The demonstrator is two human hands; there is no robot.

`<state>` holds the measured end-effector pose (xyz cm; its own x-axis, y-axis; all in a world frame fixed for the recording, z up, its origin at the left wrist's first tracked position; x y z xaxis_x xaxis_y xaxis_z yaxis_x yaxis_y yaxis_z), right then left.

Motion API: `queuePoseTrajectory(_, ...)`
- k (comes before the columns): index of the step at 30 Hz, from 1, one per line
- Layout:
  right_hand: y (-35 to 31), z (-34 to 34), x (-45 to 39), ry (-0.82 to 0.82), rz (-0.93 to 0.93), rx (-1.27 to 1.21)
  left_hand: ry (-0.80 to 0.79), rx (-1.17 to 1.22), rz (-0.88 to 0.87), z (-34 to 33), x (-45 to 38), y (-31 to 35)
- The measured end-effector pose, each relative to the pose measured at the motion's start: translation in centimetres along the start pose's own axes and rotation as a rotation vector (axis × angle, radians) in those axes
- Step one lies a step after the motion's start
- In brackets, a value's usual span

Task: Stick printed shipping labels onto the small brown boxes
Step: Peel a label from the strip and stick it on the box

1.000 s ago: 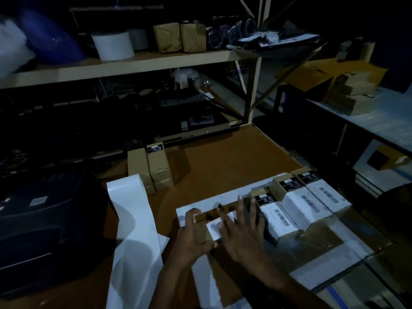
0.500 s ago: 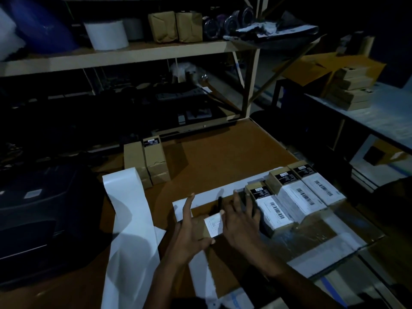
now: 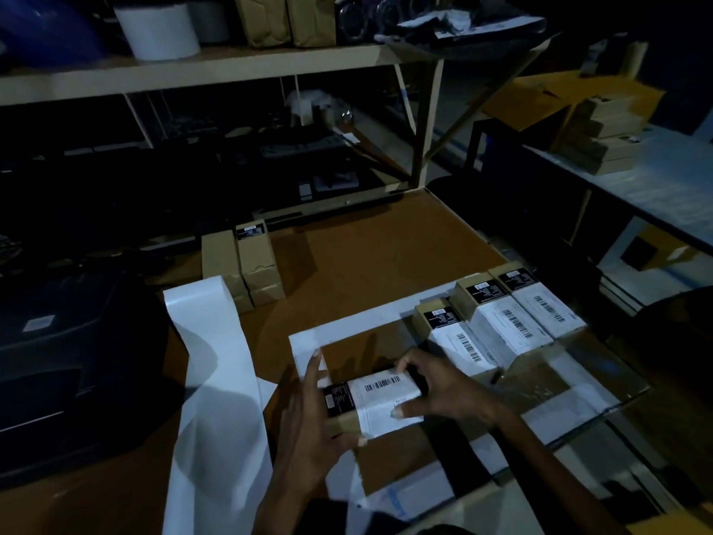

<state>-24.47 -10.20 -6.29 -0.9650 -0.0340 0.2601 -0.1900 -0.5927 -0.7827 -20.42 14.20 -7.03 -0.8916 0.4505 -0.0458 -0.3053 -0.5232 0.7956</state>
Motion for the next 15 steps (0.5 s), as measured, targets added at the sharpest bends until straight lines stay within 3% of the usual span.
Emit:
queuePoseTrajectory(3, 0.1, -0.5, 0.8, 0.004, 0.027, 0.033, 0.064, -0.020, 0.068, -0.1, 0.0, -0.3)
queuePoseTrajectory(9, 0.0, -1.8, 2.1, 0.143, 0.139, 0.127, 0.022, 0.123, 0.133, -0.3, -0.7, 0.0)
queuePoseTrajectory(15, -0.3, 0.5, 4.2, 0.474, 0.207, 0.158, 0.129, 0.179, 0.061, 0.3, -3.0, 3.3)
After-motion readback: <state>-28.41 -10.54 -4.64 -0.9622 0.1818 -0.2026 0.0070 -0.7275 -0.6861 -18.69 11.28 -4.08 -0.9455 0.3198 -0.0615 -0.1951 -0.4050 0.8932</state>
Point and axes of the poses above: each hand's wrist, its own x-axis away from the middle knuckle, its own z-axis out of the back of the hand, y = z × x, the point moved 4 cm from there along -x, towards the middle knuckle, and after that the axes turned 2 degrees about -y, right-handed, at the moved point
